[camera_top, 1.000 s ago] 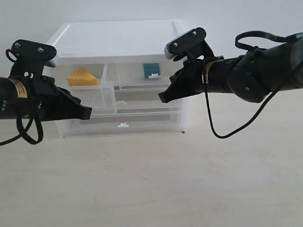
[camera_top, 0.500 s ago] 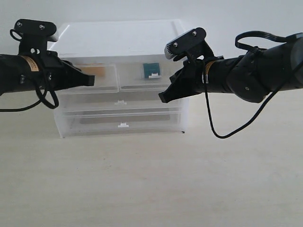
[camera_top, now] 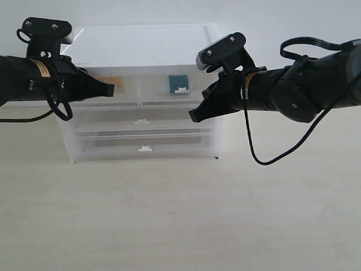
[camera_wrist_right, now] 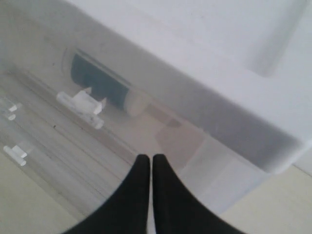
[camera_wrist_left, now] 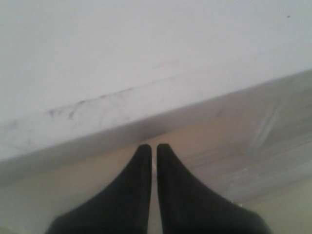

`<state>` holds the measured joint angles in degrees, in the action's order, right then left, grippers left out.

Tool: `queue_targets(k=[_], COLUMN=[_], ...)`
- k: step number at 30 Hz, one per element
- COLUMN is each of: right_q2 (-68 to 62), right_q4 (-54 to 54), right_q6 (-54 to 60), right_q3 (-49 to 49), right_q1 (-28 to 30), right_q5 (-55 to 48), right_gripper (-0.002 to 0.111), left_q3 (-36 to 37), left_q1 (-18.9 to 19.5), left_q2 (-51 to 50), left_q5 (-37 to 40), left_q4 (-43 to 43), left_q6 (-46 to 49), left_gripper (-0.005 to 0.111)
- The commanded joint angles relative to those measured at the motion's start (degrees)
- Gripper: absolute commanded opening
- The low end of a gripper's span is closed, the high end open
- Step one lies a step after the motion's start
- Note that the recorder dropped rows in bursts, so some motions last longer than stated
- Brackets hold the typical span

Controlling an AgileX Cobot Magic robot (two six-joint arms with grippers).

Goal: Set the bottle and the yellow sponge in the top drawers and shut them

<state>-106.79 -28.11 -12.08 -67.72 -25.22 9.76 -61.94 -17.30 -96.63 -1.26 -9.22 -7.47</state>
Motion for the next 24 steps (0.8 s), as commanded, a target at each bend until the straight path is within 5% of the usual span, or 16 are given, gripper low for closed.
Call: queue_targets(k=[1,7,15,24], right_q2=[-0.14,-0.14,2.47,13.25], right_q4=[0.48,0.48,0.48,0.48], right_q6=[0.05,0.05,-1.55,-2.58], right_q3=[-0.55,-0.55,0.51,7.05], right_q1=[0.71,0.71,0.59,0.59], right_q5=[1.12,1.80,1.26,1.29], right_gripper=[0.000,0.000,0.000,0.000], left_q3=[3.68,21.84,36.54,44.51], left_q1=[-1.39,-7.79,-6.46,-5.63], left_q2=[7.40,25.88,43.61,55.37], left_q5=[-1.12,-17.12,-18.70,-23.74], left_q4=[0.67,0.25,5.83,8.82], left_q6=[-1.18,-0.07,5.95,6.04], left_gripper=[0.004,0.004,0.004,0.004])
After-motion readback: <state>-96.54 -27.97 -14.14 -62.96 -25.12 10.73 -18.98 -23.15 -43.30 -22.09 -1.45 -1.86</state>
